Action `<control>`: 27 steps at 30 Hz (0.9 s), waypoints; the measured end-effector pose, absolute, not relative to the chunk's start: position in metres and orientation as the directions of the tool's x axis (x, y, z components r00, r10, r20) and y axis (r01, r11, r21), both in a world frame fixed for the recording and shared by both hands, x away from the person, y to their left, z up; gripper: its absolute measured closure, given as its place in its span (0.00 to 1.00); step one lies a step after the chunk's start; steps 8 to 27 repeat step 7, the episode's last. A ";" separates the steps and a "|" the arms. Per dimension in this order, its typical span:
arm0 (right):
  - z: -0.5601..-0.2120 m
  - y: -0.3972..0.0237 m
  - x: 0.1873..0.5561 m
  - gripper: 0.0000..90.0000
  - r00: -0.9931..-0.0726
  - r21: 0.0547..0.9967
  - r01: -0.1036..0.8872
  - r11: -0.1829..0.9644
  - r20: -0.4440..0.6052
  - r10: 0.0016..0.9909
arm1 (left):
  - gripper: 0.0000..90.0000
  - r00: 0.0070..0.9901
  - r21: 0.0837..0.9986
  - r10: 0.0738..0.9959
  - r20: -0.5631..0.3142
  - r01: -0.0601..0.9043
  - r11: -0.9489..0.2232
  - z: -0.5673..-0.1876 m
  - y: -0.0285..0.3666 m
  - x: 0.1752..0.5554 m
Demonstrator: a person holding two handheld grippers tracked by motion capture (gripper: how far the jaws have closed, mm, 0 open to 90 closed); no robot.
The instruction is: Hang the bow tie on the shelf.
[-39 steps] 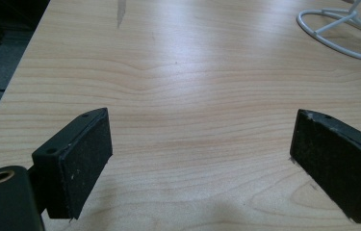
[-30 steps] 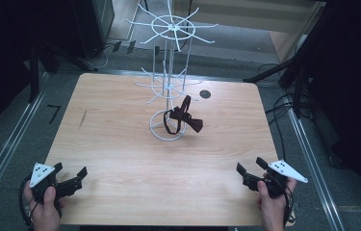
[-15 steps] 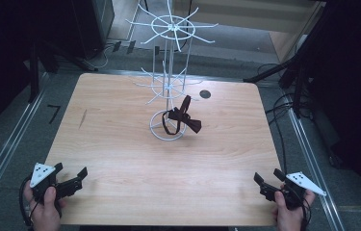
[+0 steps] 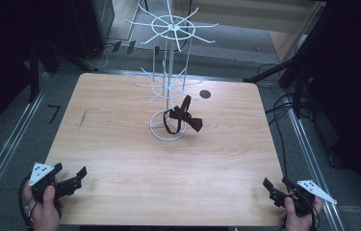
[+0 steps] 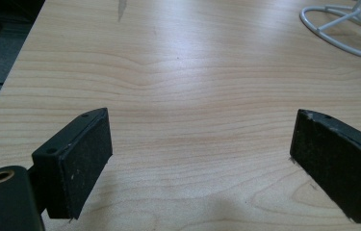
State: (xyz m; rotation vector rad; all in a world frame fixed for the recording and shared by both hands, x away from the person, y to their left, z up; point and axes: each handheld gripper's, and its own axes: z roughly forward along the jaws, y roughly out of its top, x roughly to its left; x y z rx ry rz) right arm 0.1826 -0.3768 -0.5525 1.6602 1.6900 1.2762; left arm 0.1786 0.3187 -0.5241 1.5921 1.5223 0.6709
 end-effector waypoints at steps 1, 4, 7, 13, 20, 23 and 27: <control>-0.552 -0.377 0.182 0.16 -0.177 0.835 0.528 -0.153 0.284 0.942 | 0.09 0.129 0.836 0.979 -0.156 0.546 0.061 -0.524 0.319 0.179; -0.553 -0.378 0.182 0.16 -0.178 0.833 0.528 -0.164 0.298 0.938 | 0.09 0.129 0.836 0.978 -0.165 0.545 0.069 -0.524 0.319 0.179; -0.553 -0.378 0.182 0.17 -0.170 0.829 0.531 -0.172 0.304 0.937 | 0.09 0.128 0.836 0.979 -0.159 0.545 0.065 -0.524 0.319 0.178; -0.553 -0.378 0.182 0.17 -0.170 0.829 0.531 -0.172 0.304 0.937 | 0.09 0.128 0.836 0.979 -0.159 0.545 0.065 -0.524 0.319 0.178; -0.553 -0.378 0.182 0.17 -0.170 0.829 0.531 -0.172 0.304 0.937 | 0.09 0.128 0.836 0.979 -0.159 0.545 0.065 -0.524 0.319 0.178; -0.553 -0.378 0.182 0.17 -0.170 0.829 0.531 -0.172 0.304 0.937 | 0.09 0.128 0.836 0.979 -0.159 0.545 0.065 -0.524 0.319 0.178; -0.553 -0.378 0.182 0.17 -0.170 0.829 0.531 -0.172 0.304 0.937 | 0.09 0.128 0.836 0.979 -0.159 0.545 0.065 -0.524 0.319 0.178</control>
